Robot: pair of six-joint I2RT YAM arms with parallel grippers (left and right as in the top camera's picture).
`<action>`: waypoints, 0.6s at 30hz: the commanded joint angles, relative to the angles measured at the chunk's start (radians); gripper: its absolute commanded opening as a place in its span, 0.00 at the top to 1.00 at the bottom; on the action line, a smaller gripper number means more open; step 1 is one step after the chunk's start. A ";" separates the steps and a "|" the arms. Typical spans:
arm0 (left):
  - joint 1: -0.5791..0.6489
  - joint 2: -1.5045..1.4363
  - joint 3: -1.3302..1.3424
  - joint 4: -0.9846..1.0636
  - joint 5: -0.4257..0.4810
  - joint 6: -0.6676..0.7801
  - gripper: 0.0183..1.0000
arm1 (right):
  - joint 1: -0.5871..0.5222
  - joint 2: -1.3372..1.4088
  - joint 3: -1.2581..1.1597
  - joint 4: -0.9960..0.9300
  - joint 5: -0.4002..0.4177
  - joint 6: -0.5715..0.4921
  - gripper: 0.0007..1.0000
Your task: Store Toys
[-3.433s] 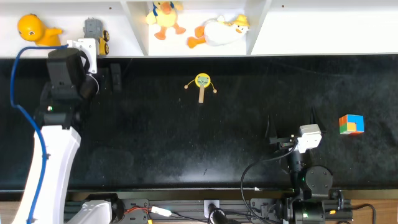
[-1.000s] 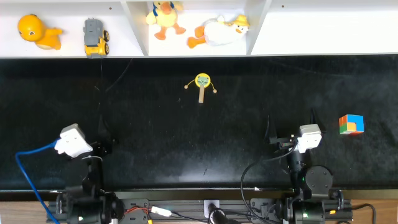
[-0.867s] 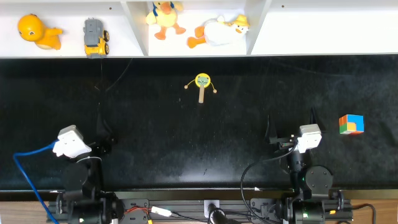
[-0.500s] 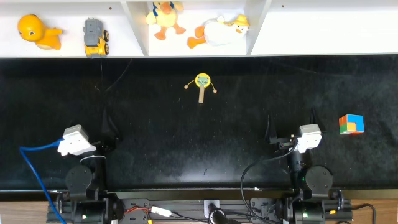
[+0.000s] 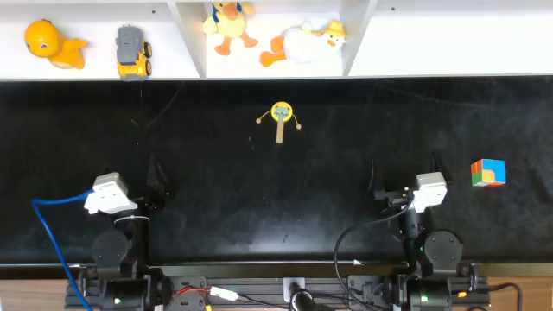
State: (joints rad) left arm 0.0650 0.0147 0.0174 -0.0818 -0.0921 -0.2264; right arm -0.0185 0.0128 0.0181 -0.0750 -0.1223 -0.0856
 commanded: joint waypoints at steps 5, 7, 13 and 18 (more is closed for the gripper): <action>-0.003 -0.012 -0.009 0.002 0.023 0.151 0.00 | -0.002 -0.009 -0.013 0.004 0.011 0.004 0.01; -0.001 -0.012 -0.009 0.003 0.023 0.151 0.00 | -0.002 -0.009 -0.013 0.004 0.011 0.004 0.00; -0.001 -0.012 -0.009 0.003 0.023 0.151 0.00 | -0.002 -0.009 -0.013 0.004 0.011 0.004 0.01; -0.001 -0.012 -0.009 0.002 0.023 0.151 0.00 | -0.002 -0.009 -0.013 0.004 0.011 0.004 0.00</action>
